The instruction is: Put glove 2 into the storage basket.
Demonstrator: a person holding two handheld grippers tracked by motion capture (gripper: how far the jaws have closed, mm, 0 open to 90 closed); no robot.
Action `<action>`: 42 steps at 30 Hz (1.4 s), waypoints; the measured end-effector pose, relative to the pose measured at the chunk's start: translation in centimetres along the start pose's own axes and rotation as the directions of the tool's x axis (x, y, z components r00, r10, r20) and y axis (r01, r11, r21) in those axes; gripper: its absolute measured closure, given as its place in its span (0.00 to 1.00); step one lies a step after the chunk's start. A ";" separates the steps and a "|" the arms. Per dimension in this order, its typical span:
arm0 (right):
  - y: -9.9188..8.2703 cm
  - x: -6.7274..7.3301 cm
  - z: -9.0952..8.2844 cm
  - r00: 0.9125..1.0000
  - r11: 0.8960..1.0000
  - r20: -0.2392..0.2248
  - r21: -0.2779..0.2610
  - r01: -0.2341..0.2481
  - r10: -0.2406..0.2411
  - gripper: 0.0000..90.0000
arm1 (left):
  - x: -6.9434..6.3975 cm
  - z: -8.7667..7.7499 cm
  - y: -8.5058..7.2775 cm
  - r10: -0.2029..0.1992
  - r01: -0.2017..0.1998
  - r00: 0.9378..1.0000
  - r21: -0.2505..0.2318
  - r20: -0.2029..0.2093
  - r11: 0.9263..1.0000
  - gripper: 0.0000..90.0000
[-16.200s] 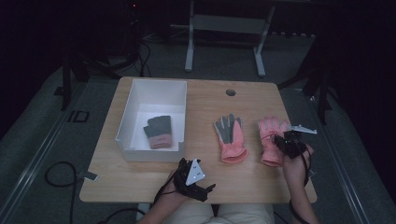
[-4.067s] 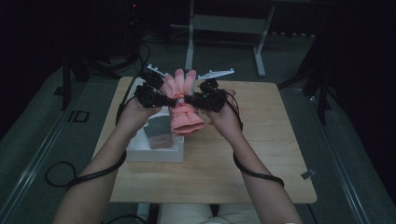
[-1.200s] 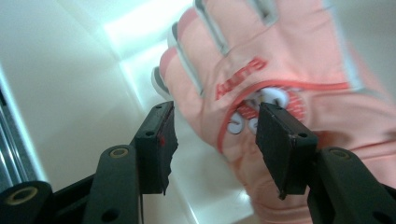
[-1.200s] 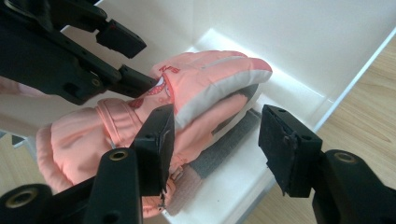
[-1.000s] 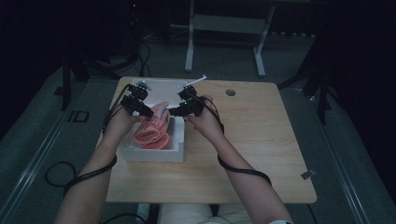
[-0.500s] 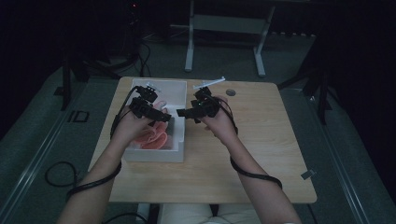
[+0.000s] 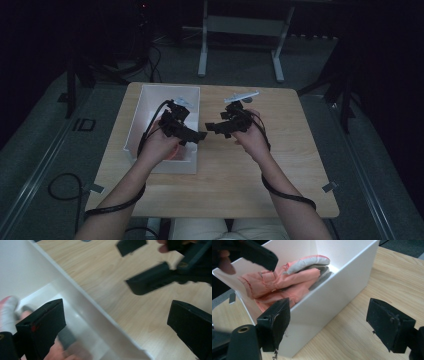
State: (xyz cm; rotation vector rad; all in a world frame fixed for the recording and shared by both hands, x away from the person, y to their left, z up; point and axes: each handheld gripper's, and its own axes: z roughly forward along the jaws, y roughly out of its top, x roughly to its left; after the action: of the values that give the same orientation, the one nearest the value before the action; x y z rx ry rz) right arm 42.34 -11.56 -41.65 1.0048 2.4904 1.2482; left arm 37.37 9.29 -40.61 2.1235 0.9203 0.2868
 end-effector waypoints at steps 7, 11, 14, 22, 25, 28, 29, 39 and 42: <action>-1.9 -0.9 -0.7 1.000 1.000 0.020 0.007 0.014 -0.014 0.21 | -3.1 1.0 -0.1 0.080 -0.080 0.996 -0.004 0.038 0.997 0.01; -3.1 -1.2 -1.0 1.000 1.000 0.023 0.013 0.017 -0.017 0.21 | -4.7 1.5 -0.2 0.111 -0.110 0.992 -0.011 0.060 0.994 0.01; -3.9 -1.4 -1.2 0.999 0.999 0.033 0.025 0.030 -0.031 0.21 | -6.0 2.1 -0.4 0.138 -0.137 0.987 -0.015 0.084 0.990 0.01; -6.3 -2.3 -1.7 0.998 0.999 0.058 0.038 0.028 -0.030 0.21 | -8.6 4.2 -1.1 0.171 -0.171 0.971 -0.012 0.169 0.985 0.01; -7.2 -2.8 -1.6 0.998 0.999 0.058 0.043 0.012 -0.015 0.21 | -9.5 5.0 -1.5 0.195 -0.198 0.962 -0.003 0.191 0.980 0.01; -8.3 -3.1 -1.5 0.998 0.999 0.055 0.045 0.006 -0.008 0.21 | -10.2 5.8 -2.0 0.206 -0.211 0.956 0.000 0.210 0.978 0.01; -8.6 -3.2 -1.4 0.998 0.999 0.057 0.049 0.004 -0.007 0.21 | -10.4 6.0 -2.1 0.214 -0.220 0.953 0.002 0.214 0.976 0.01; -11.6 -4.3 -0.9 0.997 0.998 0.079 0.057 -0.011 0.006 0.21 | -12.3 8.3 -3.4 0.245 -0.260 0.936 0.026 0.254 0.965 0.01; -12.3 -4.4 -0.7 0.997 0.998 0.073 0.059 -0.012 0.008 0.21 | -12.6 8.9 -4.0 0.241 -0.256 0.931 0.022 0.274 0.966 0.01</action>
State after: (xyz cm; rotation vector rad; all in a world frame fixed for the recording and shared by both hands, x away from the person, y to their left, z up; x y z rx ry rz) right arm 39.29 -19.99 -51.19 1.0582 2.4833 1.1248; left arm 30.60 -2.90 -48.30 2.2653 0.5065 0.0931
